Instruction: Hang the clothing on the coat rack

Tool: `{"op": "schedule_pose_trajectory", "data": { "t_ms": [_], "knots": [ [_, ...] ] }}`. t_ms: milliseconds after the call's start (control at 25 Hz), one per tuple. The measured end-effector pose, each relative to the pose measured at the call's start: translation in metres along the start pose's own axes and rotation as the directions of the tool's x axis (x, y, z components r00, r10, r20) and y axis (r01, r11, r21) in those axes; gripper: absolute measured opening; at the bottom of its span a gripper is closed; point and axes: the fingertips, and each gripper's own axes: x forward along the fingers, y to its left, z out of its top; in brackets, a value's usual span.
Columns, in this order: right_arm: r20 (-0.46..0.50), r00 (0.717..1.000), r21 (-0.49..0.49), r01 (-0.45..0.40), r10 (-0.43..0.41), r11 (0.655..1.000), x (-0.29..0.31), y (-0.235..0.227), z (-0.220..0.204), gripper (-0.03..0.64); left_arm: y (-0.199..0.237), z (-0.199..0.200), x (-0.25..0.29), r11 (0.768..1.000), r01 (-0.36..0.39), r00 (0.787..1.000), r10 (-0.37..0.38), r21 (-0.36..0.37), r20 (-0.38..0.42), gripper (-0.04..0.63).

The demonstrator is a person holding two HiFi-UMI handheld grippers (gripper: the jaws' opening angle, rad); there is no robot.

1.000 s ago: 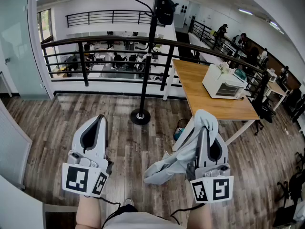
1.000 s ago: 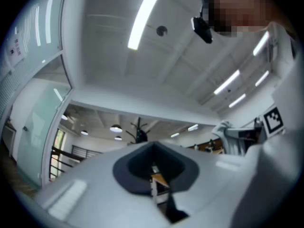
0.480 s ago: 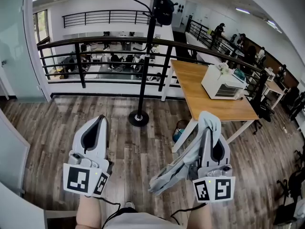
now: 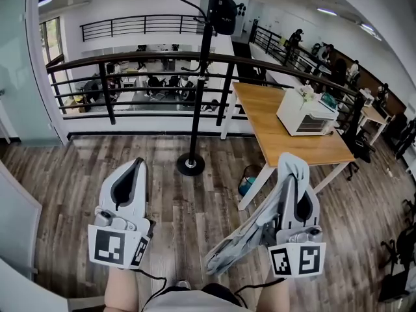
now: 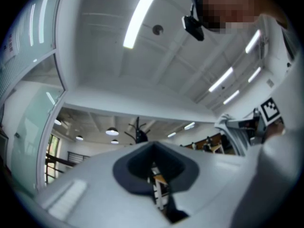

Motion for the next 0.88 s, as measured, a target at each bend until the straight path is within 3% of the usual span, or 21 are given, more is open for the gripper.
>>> {"op": "schedule_pose_trajectory", "data": {
  "t_ms": [520, 880],
  "knots": [
    [-0.019, 1.0, 0.05, -0.006, 0.007, 0.999, 0.07, 0.011, -0.05, 0.008, 0.046, -0.055, 0.047, 1.0, 0.001, 0.997, -0.001, -0.007, -0.072, 0.009],
    [0.012, 0.998, 0.08, -0.063, 0.062, 0.995, 0.187, -0.012, -0.091, 0.008, 0.092, -0.079, 0.146, 0.997, -0.071, 0.996, 0.071, 0.013, -0.056, 0.009]
  ]
}}
